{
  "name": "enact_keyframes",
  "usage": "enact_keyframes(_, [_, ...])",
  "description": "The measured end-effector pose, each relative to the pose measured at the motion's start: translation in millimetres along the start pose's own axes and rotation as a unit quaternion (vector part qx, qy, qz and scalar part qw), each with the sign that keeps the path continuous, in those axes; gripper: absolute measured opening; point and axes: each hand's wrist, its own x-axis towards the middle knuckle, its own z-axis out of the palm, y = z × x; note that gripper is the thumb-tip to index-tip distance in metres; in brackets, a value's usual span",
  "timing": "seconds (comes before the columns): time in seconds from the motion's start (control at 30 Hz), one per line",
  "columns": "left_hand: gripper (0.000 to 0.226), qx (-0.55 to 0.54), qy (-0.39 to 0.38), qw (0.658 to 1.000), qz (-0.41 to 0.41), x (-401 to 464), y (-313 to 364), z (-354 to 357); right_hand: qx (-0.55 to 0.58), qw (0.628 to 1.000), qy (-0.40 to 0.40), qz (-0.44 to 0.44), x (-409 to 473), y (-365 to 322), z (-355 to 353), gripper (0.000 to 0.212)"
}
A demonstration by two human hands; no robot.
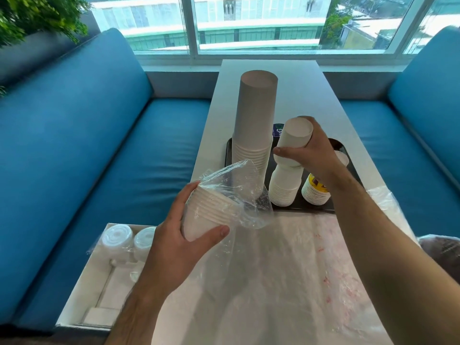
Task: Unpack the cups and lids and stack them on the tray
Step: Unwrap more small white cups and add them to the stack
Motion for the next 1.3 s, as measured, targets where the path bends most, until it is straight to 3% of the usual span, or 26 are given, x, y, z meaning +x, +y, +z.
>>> enact_keyframes(0.57, [0.079, -0.011, 0.012, 1.000, 0.005, -2.7, -5.9, 3.0, 0.001, 0.992, -0.018, 0.124, -17.3, 55.1, 21.2, 0.086])
enact_keyframes(0.93, [0.077, 0.002, -0.004, 1.000, -0.004, -11.2, -1.6, 8.0, -0.028, 0.988, 0.043, 0.149, -27.7, 48.2, 31.3, 0.087])
enact_keyframes(1.07, [0.078, 0.007, -0.010, 1.000, 0.009, -15.1, 1.1, 9.3, -0.111, 0.984, 0.104, 0.091, -33.2, 36.9, 28.0, 0.095])
enact_keyframes(1.13, [0.077, 0.013, -0.007, 1.000, 0.012, -16.3, 2.5, 8.7, -0.133, 0.978, 0.158, 0.028, -44.6, 22.0, 23.7, 0.077])
enact_keyframes(1.2, [0.077, 0.032, -0.008, 0.999, 0.014, -16.7, 4.0, 8.9, -0.090, 0.983, 0.162, 0.001, -58.7, -2.6, 16.0, 0.042])
enact_keyframes(1.27, [0.078, 0.051, -0.010, 0.999, 0.015, -17.5, 4.3, 9.6, 0.014, 0.996, 0.088, 0.007, -72.7, -27.5, 6.7, 0.016])
enact_keyframes(1.3, [0.079, 0.056, -0.011, 0.998, 0.014, -17.9, 4.2, 9.9, 0.046, 0.998, 0.033, 0.010, -79.6, -37.8, 2.7, 0.020])
